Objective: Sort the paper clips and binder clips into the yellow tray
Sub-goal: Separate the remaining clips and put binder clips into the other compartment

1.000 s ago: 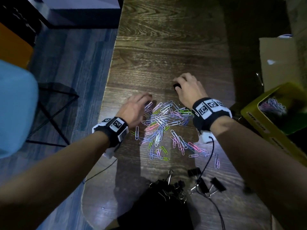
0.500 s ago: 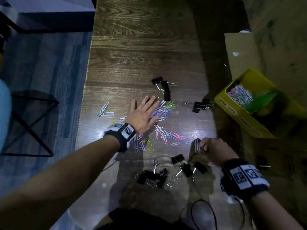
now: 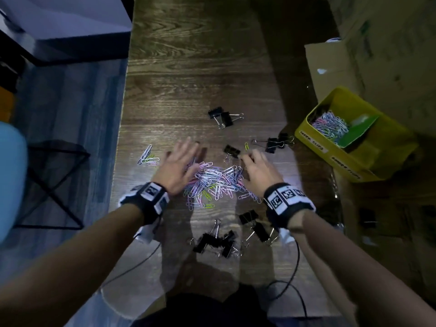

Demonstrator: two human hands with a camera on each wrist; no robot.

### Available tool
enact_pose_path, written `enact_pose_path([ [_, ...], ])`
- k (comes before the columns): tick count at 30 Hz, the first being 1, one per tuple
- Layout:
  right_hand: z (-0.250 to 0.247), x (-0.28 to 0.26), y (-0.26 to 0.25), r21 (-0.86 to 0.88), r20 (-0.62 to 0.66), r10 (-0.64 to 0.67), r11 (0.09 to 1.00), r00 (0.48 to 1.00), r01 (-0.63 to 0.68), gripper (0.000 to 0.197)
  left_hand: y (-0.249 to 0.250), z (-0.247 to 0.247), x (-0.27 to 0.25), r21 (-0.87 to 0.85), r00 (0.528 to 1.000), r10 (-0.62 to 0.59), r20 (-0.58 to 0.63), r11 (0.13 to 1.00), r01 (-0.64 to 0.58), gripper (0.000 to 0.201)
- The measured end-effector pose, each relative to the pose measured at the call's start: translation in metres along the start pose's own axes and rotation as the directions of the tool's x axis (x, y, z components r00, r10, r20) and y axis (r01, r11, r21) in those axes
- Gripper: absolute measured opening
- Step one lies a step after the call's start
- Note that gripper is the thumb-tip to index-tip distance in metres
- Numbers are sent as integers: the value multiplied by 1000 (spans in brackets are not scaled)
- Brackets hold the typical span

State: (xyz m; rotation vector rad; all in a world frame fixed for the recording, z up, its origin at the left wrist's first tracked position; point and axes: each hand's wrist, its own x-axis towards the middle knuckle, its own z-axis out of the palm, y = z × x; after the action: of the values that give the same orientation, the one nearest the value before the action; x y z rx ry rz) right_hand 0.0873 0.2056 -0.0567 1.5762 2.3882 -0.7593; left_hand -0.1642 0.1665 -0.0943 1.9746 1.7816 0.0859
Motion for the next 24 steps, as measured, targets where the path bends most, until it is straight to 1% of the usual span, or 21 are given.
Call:
enact_pose_path([
  [1, -1, 5, 0, -15, 18, -11, 1000, 1000, 11, 69, -15, -4, -2, 3, 995, -96, -38, 995, 97, 63],
  [3, -3, 13, 0, -12, 74, -1, 1000, 997, 2, 76, -38, -8, -7, 63, 970, -241, -38, 968, 243, 60],
  [4, -4, 15, 0, -11, 89, 5, 1000, 996, -4, 77, -44, -7, -9, 84, 959, -282, -15, 956, 282, 60],
  [5, -3, 17, 0, -13, 85, 3, 1000, 996, -2, 78, -47, -4, -12, 89, 957, -290, 5, 953, 288, 61],
  [6, -3, 19, -1, -21, 68, -6, 1000, 998, 7, 79, -45, 0, -15, 74, 965, -263, 14, 962, 261, 63],
  [8, -4, 21, -1, -30, 45, -23, 999, 999, 24, 84, -32, 8, -24, 4, 991, -127, 34, 992, 127, 76],
  [9, -4, 22, -1, -37, 56, -29, 999, 998, 31, 88, -23, 13, -28, -29, 997, -48, 57, 998, 50, 83],
  [10, -4, 22, 0, -48, 80, -33, 998, 996, 37, 89, -15, 17, -32, -47, 997, 12, 79, 999, -9, 86],
  [11, -4, 21, 1, -63, 109, -33, 997, 993, 40, 88, -9, 21, -33, -60, 995, 48, 92, 997, -42, 83],
  [13, 0, 13, 1, -57, 151, -27, 998, 988, 36, 79, -6, 20, -31, -112, 995, 63, 75, 992, -54, 75],
  [14, 4, 8, 0, -34, 149, -28, 999, 988, 34, 75, -8, 18, -28, -136, 997, 61, 36, 989, -55, 72],
  [16, 16, -5, -3, 6, 113, -66, 998, 991, 66, 67, -13, 15, -23, -172, 998, 36, -59, 984, -46, 63],
  [17, 22, -11, -4, 27, 94, -102, 995, 990, 100, 64, -15, 13, -20, -183, 997, 11, -75, 983, -25, 61],
  [19, 30, -19, -6, 107, 36, -141, 985, 989, 136, 61, -11, 12, -17, -152, 1000, -24, -21, 988, 20, 64],
  [20, 31, -22, -6, 149, -5, -117, 982, 993, 116, 61, -5, 13, -17, -106, 1000, -23, 20, 994, 25, 66],
  [22, 30, -24, -7, 174, -67, 21, 985, 998, -9, 68, 8, 18, -20, -42, 996, 4, 89, 999, 0, 66],
  [24, 27, -25, -11, 104, -40, 175, 980, 984, -170, 82, 22, 24, -26, -32, 990, 24, 140, 999, -20, 67],
])
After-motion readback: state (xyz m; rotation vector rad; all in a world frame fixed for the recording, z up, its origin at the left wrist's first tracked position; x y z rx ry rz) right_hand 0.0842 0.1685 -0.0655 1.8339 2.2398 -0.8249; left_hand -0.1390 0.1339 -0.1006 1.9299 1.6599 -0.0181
